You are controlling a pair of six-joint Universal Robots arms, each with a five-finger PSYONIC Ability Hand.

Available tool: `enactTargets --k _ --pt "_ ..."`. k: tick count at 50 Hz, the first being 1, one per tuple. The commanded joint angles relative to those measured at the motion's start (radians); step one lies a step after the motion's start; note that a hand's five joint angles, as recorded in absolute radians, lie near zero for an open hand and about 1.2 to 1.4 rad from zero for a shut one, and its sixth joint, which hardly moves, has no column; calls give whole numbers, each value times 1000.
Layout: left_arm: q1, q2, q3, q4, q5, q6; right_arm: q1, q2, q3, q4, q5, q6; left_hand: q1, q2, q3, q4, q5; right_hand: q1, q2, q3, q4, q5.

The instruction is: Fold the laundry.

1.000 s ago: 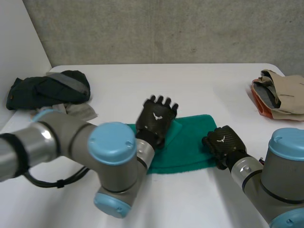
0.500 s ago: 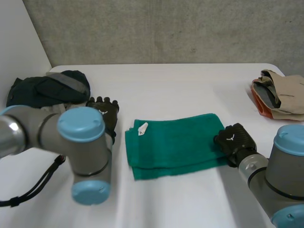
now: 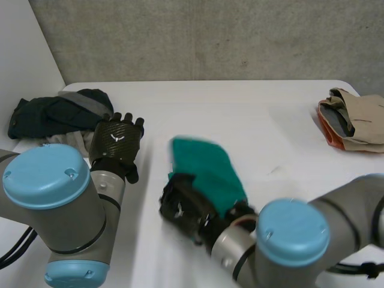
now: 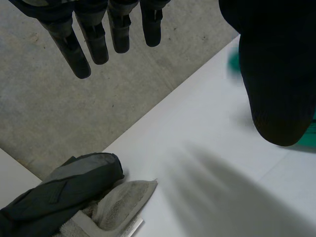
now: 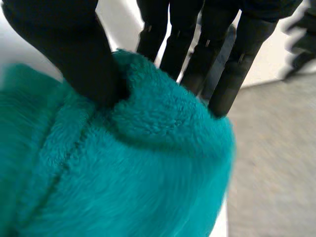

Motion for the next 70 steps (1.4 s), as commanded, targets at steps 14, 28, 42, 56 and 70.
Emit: enactTargets --k 14,28,42,56,70 --pt "-138 -35 205 -8 76 -112 -311 -297 -95 247 55 937 -15 -35 -40 -31 -49 -642 -657 -667 -668 -685" --pt "-196 -273 341 -327 62 -258 -323 133 -517 696 49 938 3 -16 -22 -13 -31 -642 -657 -667 -668 -685" --pt "-96 -272 348 -496 73 -330 -328 213 -565 684 147 775 18 -2 -7 2 -16 -642 -657 -667 -668 -685" --pt "3 -20 412 -440 448 -321 -198 -138 -96 247 206 588 15 -5 -10 -1 -19 -642 -657 -667 -668 -685" --pt "48 21 434 -450 935 -269 -96 -59 200 -141 207 583 24 4 -1 8 -10 -642 -657 -667 -668 -685"
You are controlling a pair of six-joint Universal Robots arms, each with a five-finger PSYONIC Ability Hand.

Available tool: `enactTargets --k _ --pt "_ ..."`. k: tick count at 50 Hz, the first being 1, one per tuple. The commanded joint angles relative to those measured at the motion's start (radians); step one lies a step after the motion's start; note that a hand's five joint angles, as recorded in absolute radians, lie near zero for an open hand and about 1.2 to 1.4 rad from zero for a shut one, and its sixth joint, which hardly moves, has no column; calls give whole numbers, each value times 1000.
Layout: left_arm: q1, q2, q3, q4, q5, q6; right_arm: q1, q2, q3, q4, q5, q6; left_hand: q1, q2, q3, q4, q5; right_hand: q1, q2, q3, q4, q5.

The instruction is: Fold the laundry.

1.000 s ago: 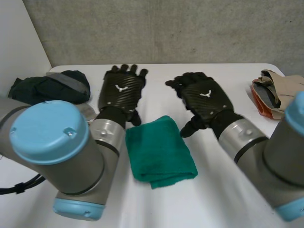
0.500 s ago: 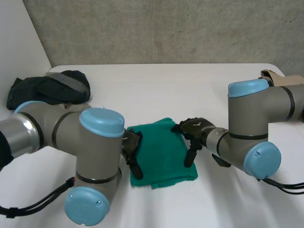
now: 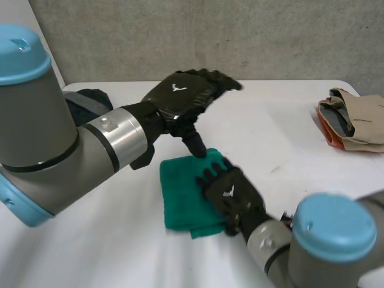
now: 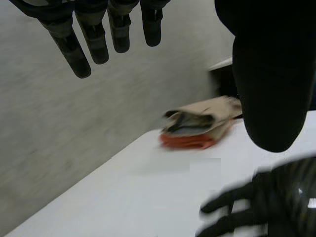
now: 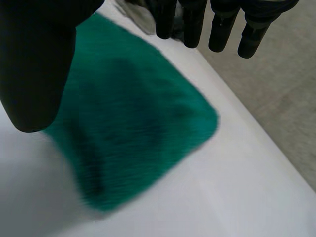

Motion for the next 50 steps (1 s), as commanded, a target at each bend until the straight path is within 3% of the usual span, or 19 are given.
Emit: enactTargets --k 1,11,29,33,35,36,40,50 --pt "2 0 -12 -5 108 8 11 82 42 -173 -1 3 24 5 0 8 -10 -48 -38 -37 -43 -47" --pt "-5 3 -17 -3 104 7 6 191 -30 -224 2 -26 24 5 0 8 -10 -48 -38 -37 -43 -47" --pt "-2 3 -32 -3 104 5 8 233 -139 -256 -7 -48 21 2 -3 5 -13 100 110 111 105 101" --pt "1 3 -35 -3 104 5 8 257 -193 -256 -11 -48 21 2 -3 5 -13 396 406 407 401 397" --pt "2 5 -34 -3 104 3 8 266 -225 -255 -14 -46 21 2 -3 5 -13 1004 1014 1016 1009 1005" --pt "2 5 -34 -3 104 3 6 266 -233 -256 -14 -42 21 2 -3 5 -13 1172 1182 1183 1177 1173" --pt "4 14 -30 -2 104 3 -18 253 -277 -258 -9 -36 21 2 -3 5 -13 1174 1183 1185 1179 1175" --pt "12 54 35 4 102 -3 -210 135 -469 -256 -12 -29 21 2 -3 5 -13 1174 1183 1185 1179 1175"
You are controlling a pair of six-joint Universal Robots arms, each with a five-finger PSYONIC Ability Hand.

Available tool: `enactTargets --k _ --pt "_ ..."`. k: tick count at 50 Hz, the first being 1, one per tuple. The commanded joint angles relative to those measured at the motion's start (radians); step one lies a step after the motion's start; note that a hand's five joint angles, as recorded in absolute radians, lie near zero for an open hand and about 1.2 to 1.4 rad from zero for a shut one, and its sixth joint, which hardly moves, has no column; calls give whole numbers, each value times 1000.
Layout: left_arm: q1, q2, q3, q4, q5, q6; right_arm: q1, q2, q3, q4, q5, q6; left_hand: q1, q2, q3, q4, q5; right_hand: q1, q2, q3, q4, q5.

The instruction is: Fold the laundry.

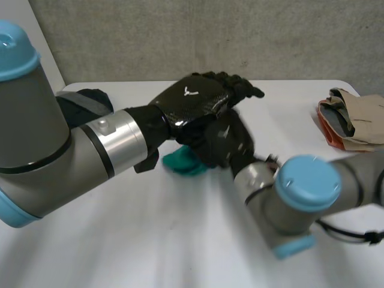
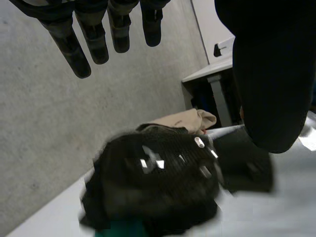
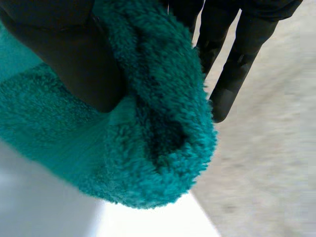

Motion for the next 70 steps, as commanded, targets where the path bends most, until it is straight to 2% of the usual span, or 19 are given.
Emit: enactTargets --k 1,10,14,19,22,26,32,33,34,35,41,51,57,60,63,64,65,68,70 --pt "6 26 60 3 -2 -6 -151 -82 -143 1 1 2 18 0 -6 3 -16 327 225 220 201 287" --pt "4 37 96 3 -15 -29 -448 -102 -303 -1 -45 59 18 0 -6 3 -16 327 225 220 201 287" --pt "3 35 89 4 -18 -38 -603 -61 -344 -13 -136 151 18 0 -6 3 -16 327 225 220 201 287" --pt "0 27 82 4 -18 -38 -778 94 -381 -100 -251 215 18 -1 -6 3 -16 327 225 220 201 287" --pt "-3 20 79 4 -18 -40 -835 174 -389 -140 -297 205 18 0 -6 3 -16 327 225 220 201 287" --pt "-8 3 68 4 -20 -40 -922 350 -408 -163 -421 188 18 0 -6 3 -16 327 225 220 201 287" --pt "-14 -26 60 6 -20 -38 -949 429 -381 -116 -568 110 18 0 -6 3 -16 327 225 220 201 287" --pt "-14 -28 60 6 -20 -38 -950 423 -376 -108 -579 99 18 0 -6 3 -16 255 153 149 129 215" --pt "-14 -28 62 6 -20 -38 -950 406 -367 -93 -585 84 18 0 -6 3 -16 -556 -659 -663 -683 -596" --pt "-16 -28 62 6 -20 -37 -952 391 -366 -82 -582 79 21 2 -3 5 -13 -895 -997 -1001 -1021 -935" --pt "-17 -22 68 6 -20 -38 -952 251 -344 13 -515 105 18 0 -6 3 -16 -895 -997 -1001 -1021 -935" --pt "-31 -9 62 4 -21 -38 -967 -28 -278 274 -326 172 15 -3 -9 0 -19 -895 -997 -1001 -1021 -935" --pt "-33 0 65 6 -21 -40 -1060 -153 -407 511 3 49 18 0 -6 3 -16 -895 -997 -1001 -1021 -935" --pt "-31 12 85 14 -40 -41 -1060 -159 -480 532 89 -36 18 0 -6 3 -16 -895 -997 -1001 -1021 -935" --pt "-30 26 138 40 -130 -44 -1030 -169 -550 470 108 -84 15 -3 -9 0 -19 -895 -997 -1001 -1021 -935" --pt "-25 30 160 47 -171 -52 -974 -186 -559 411 97 -63 12 -6 -12 -3 -21 -895 -997 -1001 -1021 -935" --pt "-17 39 195 56 -243 -69 -938 -197 -557 378 90 -47 9 -9 -15 -6 -24 -895 -997 -1001 -1021 -935" --pt "3 50 252 66 -374 -84 -823 -270 -509 241 36 32 15 -3 -9 0 -19 -895 -997 -1001 -1021 -935" --pt "52 53 287 69 -481 -78 -775 -320 -446 177 1 63 18 -1 -6 3 -16 -895 -997 -1001 -1021 -935"
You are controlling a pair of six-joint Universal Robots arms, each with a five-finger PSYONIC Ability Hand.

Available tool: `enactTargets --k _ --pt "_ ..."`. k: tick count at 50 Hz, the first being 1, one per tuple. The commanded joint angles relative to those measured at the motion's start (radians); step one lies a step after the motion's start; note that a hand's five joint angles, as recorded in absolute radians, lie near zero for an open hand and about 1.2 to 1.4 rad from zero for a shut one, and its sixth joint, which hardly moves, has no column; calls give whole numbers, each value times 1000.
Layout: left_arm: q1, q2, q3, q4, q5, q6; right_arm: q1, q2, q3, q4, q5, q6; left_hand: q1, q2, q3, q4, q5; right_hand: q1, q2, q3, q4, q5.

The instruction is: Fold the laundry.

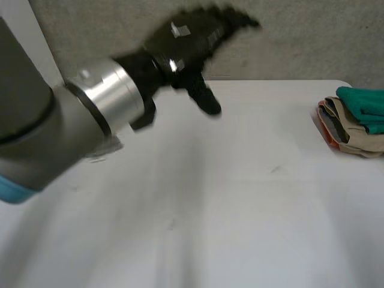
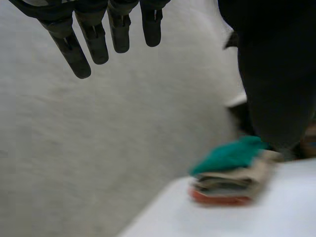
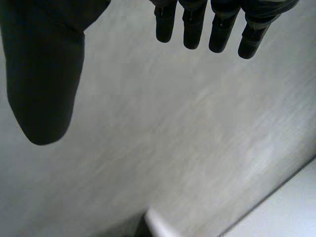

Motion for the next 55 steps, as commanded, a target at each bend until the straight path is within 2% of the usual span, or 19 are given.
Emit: enactTargets --k 1,2,3,6,7,10,11,15,22,26,30,34,35,37,40,44,47,50,55 --pt "103 23 132 25 -331 -12 229 -145 127 -288 -120 123 18 0 -6 3 -16 -62 -43 -38 -44 -47" --pt "138 23 132 24 -357 0 265 -177 200 -338 -166 141 21 2 -3 5 -13 -62 -43 -38 -44 -47" --pt "211 18 123 24 -391 44 286 -188 234 -356 -191 146 21 2 -3 5 -13 -62 -43 -38 -44 -47" --pt "301 7 86 27 -413 158 396 -200 368 -389 -273 137 18 0 -6 3 -16 -62 -43 -38 -44 -47" --pt "349 -14 52 31 -411 261 433 -202 397 -388 -286 134 12 -6 -12 -3 -21 -62 -43 -38 -44 -47" --pt "396 -78 29 43 -411 395 552 -191 495 -362 -305 112 12 -6 -12 -3 -22 -62 -43 -38 -44 -47" --pt "405 -139 20 65 -413 479 575 -188 521 -351 -302 105 12 -6 -12 -3 -22 -62 -43 -38 -44 -47" --pt "445 -323 32 155 -404 609 619 -147 614 -310 -286 68 15 -3 -9 0 -19 -62 -43 -38 -44 -47" --pt "537 -612 155 418 -388 629 660 -61 721 -301 -259 26 12 -6 -12 -3 -22 -62 -43 -38 -44 -47" --pt "546 -763 270 488 -353 634 660 -51 764 -301 -259 25 18 0 -6 3 -16 -62 -43 -38 -44 -47" --pt "560 -888 392 485 -344 637 654 -51 805 -313 -260 19 41 23 17 26 8 -62 -43 -38 -44 -47" --pt "577 -971 481 482 -338 637 654 -51 821 -314 -259 19 290 272 266 275 256 -62 -43 -38 -44 -47" --pt "575 -984 506 485 -347 635 654 -51 821 -314 -260 19 660 642 636 645 627 -62 -43 -38 -44 -47" --pt "566 -984 514 493 -353 634 654 -51 821 -314 -259 19 1204 1186 1180 1189 1171 -62 -43 -38 -44 -47" --pt "546 -941 489 517 -394 618 649 -51 819 -314 -259 20 1207 1188 1183 1191 1173 -62 -43 -38 -44 -47" --pt "479 -742 396 565 -486 556 648 -53 818 -316 -257 22 1207 1188 1183 1191 1173 -62 -43 -38 -44 -47" --pt "430 -581 278 596 -489 464 648 -61 818 -314 -245 22 1207 1188 1183 1191 1173 -62 -43 -38 -44 -47" --pt "340 -343 125 599 -488 330 646 -67 819 -314 -232 23 1207 1188 1183 1191 1173 -62 -43 -38 -44 -47" --pt "211 -172 -18 584 -470 240 645 -85 819 -314 -202 25 1207 1188 1183 1191 1173 -62 -43 -38 -44 -47"
